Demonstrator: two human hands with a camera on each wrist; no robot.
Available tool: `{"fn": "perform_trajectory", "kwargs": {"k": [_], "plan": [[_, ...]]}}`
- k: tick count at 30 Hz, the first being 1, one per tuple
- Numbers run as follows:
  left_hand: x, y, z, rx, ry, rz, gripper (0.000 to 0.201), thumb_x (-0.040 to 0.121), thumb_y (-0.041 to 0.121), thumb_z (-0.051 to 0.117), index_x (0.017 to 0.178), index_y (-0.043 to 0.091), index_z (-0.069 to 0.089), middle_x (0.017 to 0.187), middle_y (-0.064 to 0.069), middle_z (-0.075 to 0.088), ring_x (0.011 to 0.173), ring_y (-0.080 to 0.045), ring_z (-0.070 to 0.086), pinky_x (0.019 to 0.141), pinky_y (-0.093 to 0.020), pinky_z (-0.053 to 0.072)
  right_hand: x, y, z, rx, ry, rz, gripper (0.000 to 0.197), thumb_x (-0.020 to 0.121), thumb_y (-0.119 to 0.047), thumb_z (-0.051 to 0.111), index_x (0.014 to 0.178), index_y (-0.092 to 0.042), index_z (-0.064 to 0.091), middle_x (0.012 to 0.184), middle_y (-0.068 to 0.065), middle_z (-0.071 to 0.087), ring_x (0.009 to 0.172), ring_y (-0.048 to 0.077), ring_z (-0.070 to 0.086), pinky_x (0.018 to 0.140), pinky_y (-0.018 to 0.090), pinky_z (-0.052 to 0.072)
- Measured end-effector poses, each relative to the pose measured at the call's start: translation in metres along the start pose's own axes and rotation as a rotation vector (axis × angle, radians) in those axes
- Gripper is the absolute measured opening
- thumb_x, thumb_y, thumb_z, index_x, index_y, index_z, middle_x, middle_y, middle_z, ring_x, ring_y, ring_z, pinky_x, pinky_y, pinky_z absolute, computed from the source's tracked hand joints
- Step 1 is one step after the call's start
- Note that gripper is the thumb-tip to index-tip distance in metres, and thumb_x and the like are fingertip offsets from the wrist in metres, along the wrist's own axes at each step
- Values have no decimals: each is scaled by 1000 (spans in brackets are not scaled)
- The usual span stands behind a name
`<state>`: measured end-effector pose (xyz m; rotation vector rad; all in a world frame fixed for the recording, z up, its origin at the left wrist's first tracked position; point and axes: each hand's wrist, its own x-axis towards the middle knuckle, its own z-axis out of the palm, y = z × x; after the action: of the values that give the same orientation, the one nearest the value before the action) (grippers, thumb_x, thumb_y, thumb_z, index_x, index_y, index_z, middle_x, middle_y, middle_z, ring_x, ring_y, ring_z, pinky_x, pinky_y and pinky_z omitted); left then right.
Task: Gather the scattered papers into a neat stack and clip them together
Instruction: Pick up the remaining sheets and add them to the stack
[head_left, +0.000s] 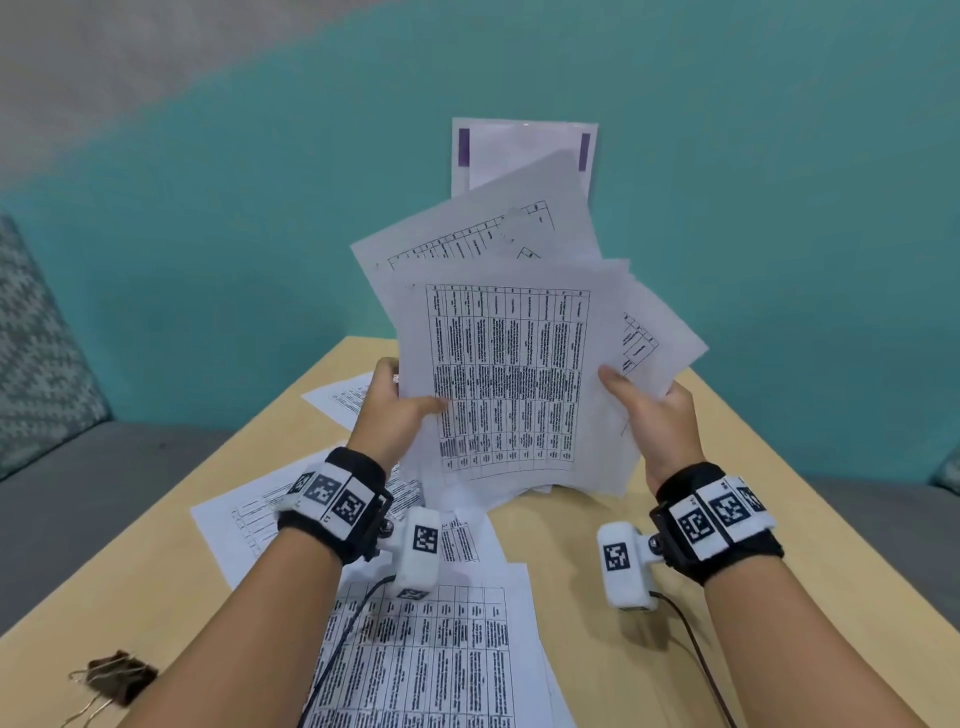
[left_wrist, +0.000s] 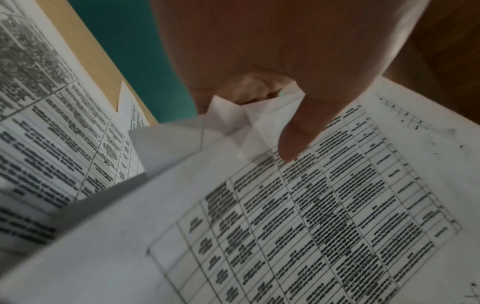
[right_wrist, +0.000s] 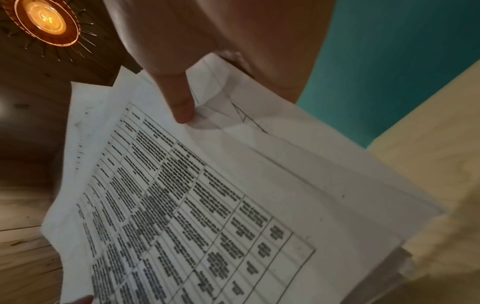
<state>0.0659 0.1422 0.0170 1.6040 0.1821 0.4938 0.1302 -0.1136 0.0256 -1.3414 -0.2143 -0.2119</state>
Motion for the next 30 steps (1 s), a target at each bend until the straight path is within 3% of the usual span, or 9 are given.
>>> {"fn": "perform_trajectory", "kwargs": {"k": [4, 9, 11, 13, 16, 18, 24, 27, 30], "plan": [[-1, 4, 2, -58, -16, 18, 43, 93, -4, 65, 129, 17, 51, 124, -2, 71, 110, -20, 70, 98, -41, 55, 1, -6, 0, 25, 8, -16, 10, 92, -14, 70, 98, -22, 71, 98, -9, 76, 85, 3, 73, 77, 24, 55], [-2, 4, 3, -53, -18, 20, 46, 93, 2, 67, 133, 21, 55, 130, 2, 69, 119, -20, 67, 108, -46, 50, 3, -3, -4, -26, 30, -4, 26, 86, -3, 71, 107, -17, 69, 106, -2, 76, 99, 17, 72, 92, 38, 55], [-4, 1, 2, -38, -18, 9, 58, 87, 8, 75, 139, 17, 51, 135, 2, 66, 124, -20, 64, 111, -49, 47, 2, -1, -5, -65, 17, 8, 34, 83, 1, 71, 113, -13, 70, 106, -1, 77, 99, 18, 72, 94, 40, 55], [-6, 1, 2, -42, -31, 14, 58, 85, 9, 78, 136, 19, 52, 132, 5, 68, 122, -19, 65, 111, -49, 47, 2, 0, -6, -65, 9, 17, 34, 83, 1, 71, 115, -12, 70, 106, -1, 77, 98, 17, 73, 94, 39, 55], [-5, 1, 2, -52, -43, 26, 71, 70, 32, 86, 134, 24, 57, 136, 5, 66, 129, -21, 61, 114, -51, 44, 2, 0, -6, -16, 28, 28, 35, 84, -12, 74, 119, -12, 67, 109, -1, 76, 101, 17, 72, 95, 39, 54], [-4, 1, 2, -73, -41, 38, 69, 67, 38, 87, 129, 26, 60, 132, 5, 70, 125, -22, 64, 112, -52, 46, 2, -2, -6, 9, 31, 29, 36, 85, -15, 74, 120, -12, 66, 110, -2, 76, 103, 16, 72, 95, 36, 53], [-3, 0, 3, -105, -23, 40, 35, 94, 13, 73, 123, 27, 60, 122, 5, 74, 111, -15, 72, 105, -45, 54, -2, -10, -6, 55, 28, 40, 12, 92, -17, 65, 104, -18, 67, 106, -3, 75, 102, 14, 70, 87, 30, 51], [-2, -2, 3, -79, -35, 11, 41, 92, -2, 70, 124, 22, 59, 116, 5, 74, 104, -13, 73, 101, -44, 56, -1, -12, -5, 74, 41, 23, 37, 86, -28, 62, 117, -8, 69, 116, 4, 74, 112, 24, 68, 101, 41, 49], [-1, -4, 2, -66, -45, -11, 47, 86, -7, 74, 122, 18, 59, 119, -2, 74, 108, -23, 72, 103, -49, 54, -2, -15, -6, 99, 56, 2, 41, 88, -24, 56, 121, -3, 68, 120, 9, 72, 115, 28, 66, 102, 41, 48]]}}
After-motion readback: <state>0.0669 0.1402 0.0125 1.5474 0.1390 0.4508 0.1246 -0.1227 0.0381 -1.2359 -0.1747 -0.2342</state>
